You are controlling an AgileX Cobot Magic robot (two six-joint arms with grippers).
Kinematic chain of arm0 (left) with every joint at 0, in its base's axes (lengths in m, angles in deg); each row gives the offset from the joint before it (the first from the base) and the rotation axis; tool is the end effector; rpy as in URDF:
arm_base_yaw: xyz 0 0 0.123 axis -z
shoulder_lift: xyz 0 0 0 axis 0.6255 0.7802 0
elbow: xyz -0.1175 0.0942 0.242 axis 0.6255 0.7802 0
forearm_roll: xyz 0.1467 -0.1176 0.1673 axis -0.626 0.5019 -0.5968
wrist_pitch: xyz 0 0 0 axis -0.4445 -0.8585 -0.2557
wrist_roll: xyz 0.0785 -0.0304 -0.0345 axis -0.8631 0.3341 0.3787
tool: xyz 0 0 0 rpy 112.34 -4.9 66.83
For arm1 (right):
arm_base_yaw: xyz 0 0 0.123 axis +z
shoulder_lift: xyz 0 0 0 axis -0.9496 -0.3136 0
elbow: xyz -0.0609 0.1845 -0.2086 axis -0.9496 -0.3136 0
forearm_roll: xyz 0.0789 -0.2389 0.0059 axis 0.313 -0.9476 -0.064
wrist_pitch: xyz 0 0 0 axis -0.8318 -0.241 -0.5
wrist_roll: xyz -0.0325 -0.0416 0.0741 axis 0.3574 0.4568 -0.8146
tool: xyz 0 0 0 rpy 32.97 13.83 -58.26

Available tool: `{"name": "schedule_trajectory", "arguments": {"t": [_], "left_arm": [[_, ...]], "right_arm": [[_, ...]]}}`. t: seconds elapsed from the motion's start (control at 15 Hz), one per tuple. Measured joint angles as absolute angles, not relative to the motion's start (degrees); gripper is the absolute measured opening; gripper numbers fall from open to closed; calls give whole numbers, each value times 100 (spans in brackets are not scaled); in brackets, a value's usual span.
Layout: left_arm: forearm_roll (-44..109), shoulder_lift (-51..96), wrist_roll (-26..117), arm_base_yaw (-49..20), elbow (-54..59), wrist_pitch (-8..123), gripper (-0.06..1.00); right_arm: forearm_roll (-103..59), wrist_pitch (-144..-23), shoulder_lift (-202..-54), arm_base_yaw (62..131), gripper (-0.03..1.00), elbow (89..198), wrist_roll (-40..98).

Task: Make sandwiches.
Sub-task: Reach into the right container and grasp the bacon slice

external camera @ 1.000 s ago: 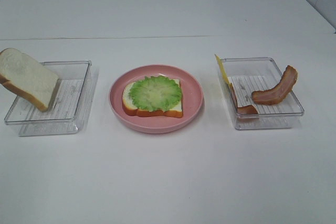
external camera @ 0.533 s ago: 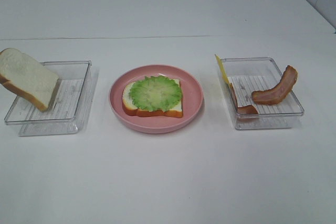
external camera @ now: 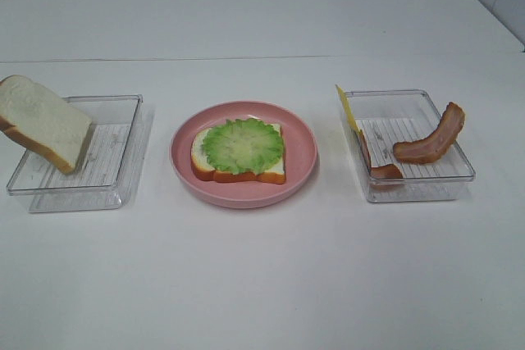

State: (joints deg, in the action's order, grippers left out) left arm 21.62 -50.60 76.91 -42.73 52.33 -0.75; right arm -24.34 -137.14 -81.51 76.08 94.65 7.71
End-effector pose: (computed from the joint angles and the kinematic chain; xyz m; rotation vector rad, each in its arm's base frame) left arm -0.0083 -0.0049 0.2805 -0.0258 2.0411 0.0061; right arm 0.0622 0.0129 0.2748 -0.1097 2.4971 0.1501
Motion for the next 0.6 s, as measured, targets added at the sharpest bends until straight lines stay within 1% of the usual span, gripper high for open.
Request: {"name": "schedule_trajectory", "arguments": {"t": [0.07,0.27,0.4,0.47,0.6], "left_arm": [[2162,-5060,7691,-4376,5233,-75,99],[2162,-5060,7691,-4382,5233,-75,99],[2162,-5060,7691,-4382,5233,-75,99],[2162,-5060,7691,-4382,5233,-75,99],[2162,-5060,7691,-4387,5233,-75,99]], "right_arm": [[-2342,-13628,-8873,7608,75,9780,874],[-2165,-13559,-10799,7608,76,10794,1126],[-2170,-13542,-12042,7608,79,11676,1252],[-2170,-13548,-12328,7608,80,11917,1281],[-2182,-13548,-13297,7608,82,12834,1395]]}}
